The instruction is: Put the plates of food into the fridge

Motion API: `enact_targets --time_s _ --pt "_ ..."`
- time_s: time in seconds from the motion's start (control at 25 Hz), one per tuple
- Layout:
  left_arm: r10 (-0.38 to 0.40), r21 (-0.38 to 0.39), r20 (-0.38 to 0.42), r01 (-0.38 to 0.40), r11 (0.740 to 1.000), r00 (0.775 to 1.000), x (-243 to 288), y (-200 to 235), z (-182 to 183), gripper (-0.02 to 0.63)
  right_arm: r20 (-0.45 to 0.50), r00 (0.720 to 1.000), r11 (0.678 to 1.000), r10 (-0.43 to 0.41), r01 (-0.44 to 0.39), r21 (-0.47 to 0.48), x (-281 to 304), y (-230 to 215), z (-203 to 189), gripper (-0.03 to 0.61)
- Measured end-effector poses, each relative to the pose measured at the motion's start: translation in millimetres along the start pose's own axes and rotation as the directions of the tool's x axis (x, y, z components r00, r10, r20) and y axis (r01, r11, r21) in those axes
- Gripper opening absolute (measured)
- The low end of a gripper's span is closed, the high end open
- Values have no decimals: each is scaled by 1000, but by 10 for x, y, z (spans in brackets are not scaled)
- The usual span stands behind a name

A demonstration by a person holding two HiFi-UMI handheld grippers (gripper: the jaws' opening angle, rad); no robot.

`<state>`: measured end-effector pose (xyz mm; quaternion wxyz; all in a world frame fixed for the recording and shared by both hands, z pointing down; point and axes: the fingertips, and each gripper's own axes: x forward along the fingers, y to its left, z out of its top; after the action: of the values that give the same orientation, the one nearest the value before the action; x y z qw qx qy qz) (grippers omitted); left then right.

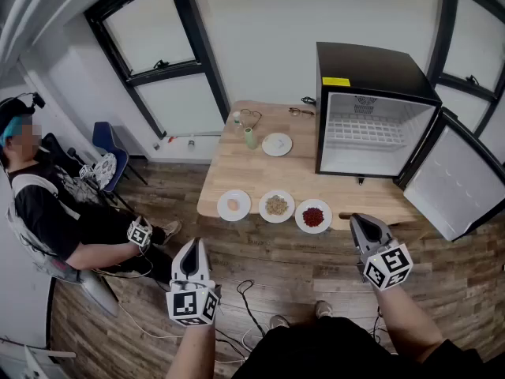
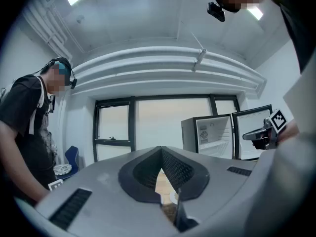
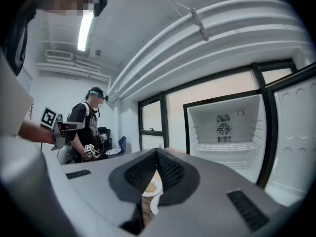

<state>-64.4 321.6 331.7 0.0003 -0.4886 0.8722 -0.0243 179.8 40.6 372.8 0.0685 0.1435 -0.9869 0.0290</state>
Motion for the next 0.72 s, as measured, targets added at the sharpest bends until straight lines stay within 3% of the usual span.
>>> enact_targets --time_s 0.44,0.72 --pt "-38 8 15 38 999 999 -82 366 -35 3 -13 999 998 -40 40 -39 135 280 87 21" --pt "-72 11 9 72 997 997 -130 587 -207 3 31 998 998 -59 59 -20 128 560 158 21"
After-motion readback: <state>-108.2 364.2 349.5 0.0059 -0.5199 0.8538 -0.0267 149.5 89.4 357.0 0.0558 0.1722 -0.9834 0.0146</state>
